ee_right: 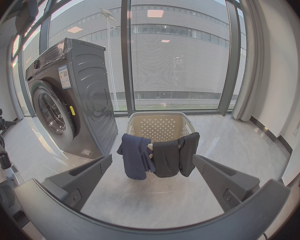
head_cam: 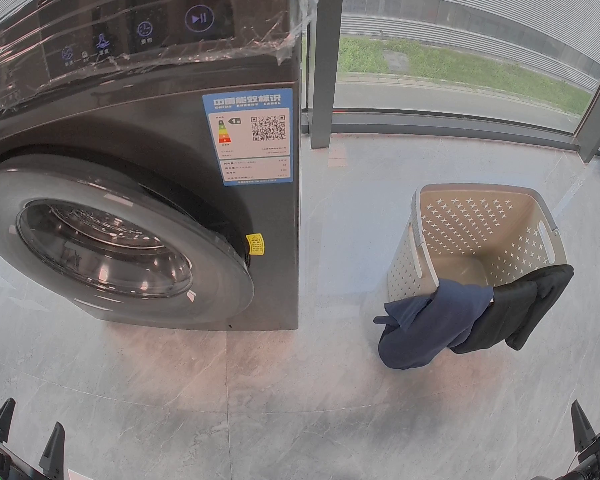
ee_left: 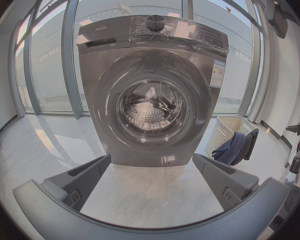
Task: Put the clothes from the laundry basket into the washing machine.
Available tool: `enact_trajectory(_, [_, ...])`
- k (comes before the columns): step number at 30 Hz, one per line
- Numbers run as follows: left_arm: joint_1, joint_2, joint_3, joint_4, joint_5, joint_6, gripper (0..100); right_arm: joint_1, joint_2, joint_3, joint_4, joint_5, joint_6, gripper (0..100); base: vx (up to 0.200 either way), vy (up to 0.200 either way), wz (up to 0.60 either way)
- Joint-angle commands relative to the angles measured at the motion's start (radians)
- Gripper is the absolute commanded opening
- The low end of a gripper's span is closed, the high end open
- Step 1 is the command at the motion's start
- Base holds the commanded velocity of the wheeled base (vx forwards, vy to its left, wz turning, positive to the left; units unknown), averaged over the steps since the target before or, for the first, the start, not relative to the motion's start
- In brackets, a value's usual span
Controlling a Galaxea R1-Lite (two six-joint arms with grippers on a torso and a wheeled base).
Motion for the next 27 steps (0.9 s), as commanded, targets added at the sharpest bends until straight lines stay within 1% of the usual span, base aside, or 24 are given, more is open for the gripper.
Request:
enact_trajectory(1, [0.0,-0.015,0.018,0.0,0.0,-0.001,100,-0.001,-0.016,0.018,0.0,0.001,-0.001,100,-0.2,0.0,0.0])
enact_trajectory(7, [0.0,-0.015,0.016,0.0,0.0,0.002,100,0.001,-0.016,0.018,0.0,0.001,-0.001,100,0.0,0.0,0.0])
enact_trajectory(27, [0.0,-0.015,0.018,0.0,0.0,0.001,100,-0.001,-0.016,0.018,0.0,0.001,-0.001,100,0.0,0.2,0.0])
